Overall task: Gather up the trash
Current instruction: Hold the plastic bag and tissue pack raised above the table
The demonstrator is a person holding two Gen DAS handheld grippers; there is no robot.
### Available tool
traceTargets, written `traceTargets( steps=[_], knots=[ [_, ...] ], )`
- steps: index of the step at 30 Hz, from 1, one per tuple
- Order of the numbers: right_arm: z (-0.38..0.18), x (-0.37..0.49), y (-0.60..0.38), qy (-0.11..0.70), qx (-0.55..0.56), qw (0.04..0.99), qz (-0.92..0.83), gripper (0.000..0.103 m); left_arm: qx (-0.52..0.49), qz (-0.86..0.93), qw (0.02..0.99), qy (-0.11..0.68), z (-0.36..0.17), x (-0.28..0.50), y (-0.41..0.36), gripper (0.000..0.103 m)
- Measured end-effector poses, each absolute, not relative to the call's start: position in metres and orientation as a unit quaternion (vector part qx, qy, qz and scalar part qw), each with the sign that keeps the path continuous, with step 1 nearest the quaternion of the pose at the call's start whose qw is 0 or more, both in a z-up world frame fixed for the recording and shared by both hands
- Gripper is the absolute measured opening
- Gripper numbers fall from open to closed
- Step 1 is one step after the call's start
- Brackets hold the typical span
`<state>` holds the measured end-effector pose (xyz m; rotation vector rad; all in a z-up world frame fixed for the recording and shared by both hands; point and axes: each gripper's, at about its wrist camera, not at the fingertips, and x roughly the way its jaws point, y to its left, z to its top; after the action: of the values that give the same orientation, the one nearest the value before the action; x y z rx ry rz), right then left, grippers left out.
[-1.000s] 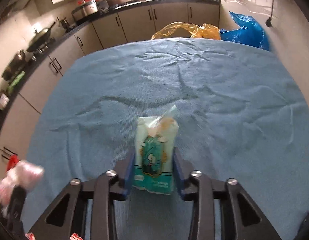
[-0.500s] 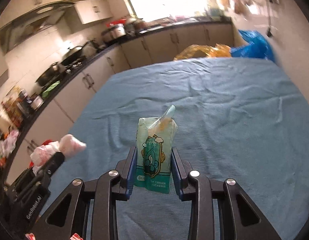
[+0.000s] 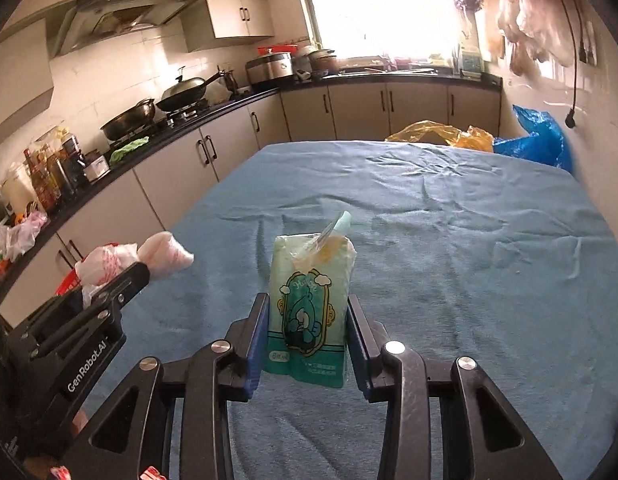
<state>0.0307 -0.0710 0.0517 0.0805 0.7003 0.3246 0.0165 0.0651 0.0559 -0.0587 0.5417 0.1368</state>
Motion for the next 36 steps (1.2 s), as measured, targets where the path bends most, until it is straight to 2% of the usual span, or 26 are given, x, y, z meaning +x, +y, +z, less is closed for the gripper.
traceTargets(
  steps=[19, 36],
  knots=[
    [0.048, 0.026, -0.061, 0.332, 0.017, 0.929, 0.162, 0.040, -0.019, 0.075, 0.963, 0.257, 0.059, 0.012, 0.062, 0.028],
    [0.061, 0.026, -0.055, 0.343, 0.051, 0.921, 0.176, 0.040, -0.046, 0.080, 0.965, 0.246, 0.076, -0.008, 0.089, 0.029]
  ],
)
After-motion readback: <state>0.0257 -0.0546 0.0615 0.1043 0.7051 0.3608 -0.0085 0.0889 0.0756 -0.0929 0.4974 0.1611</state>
